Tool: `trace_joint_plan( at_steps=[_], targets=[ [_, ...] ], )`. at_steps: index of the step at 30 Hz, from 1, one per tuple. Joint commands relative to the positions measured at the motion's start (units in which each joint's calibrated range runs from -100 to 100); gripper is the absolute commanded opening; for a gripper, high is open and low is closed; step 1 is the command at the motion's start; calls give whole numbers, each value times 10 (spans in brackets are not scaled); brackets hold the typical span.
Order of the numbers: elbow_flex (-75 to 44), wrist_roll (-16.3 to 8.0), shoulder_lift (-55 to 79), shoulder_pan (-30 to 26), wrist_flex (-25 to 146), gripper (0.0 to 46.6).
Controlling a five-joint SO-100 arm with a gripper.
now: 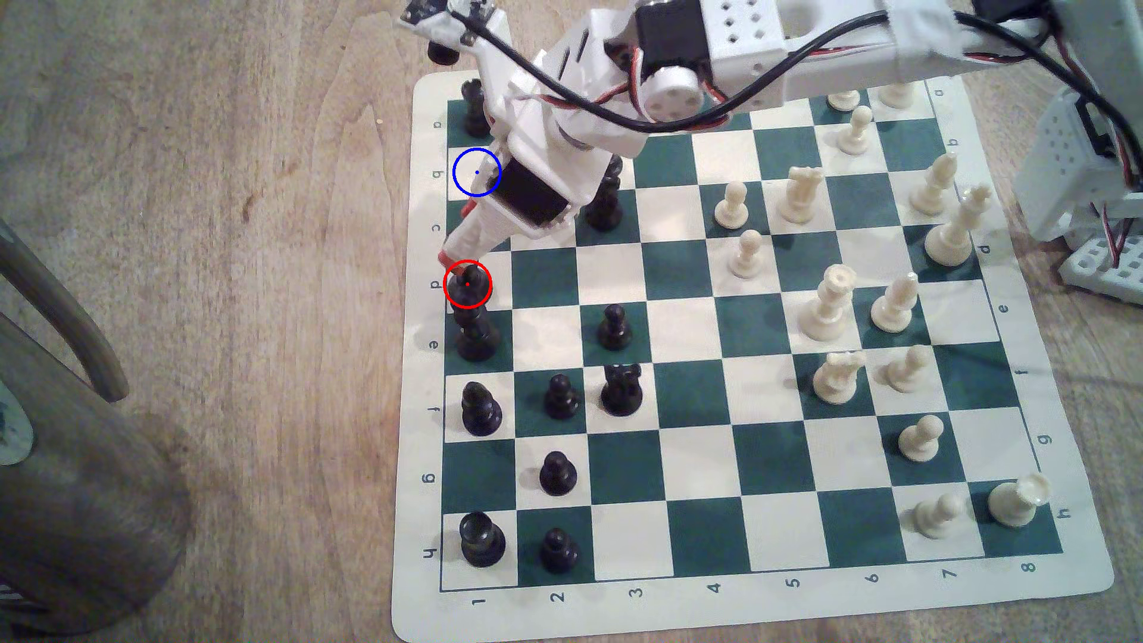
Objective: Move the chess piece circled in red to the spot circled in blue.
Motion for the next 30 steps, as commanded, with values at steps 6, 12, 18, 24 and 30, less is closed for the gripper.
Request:
trace_joint_plan(
  at_steps=[6, 12, 18, 24, 30],
  targets=[
    [-70, 2, -8, 8, -20, 157],
    [-72, -2, 1, 3, -20, 153],
    [-74, -3, 3, 3, -23, 158],
    [-74, -3, 10, 4, -27, 158],
    [-76, -4, 13, 3, -32, 68]
  ],
)
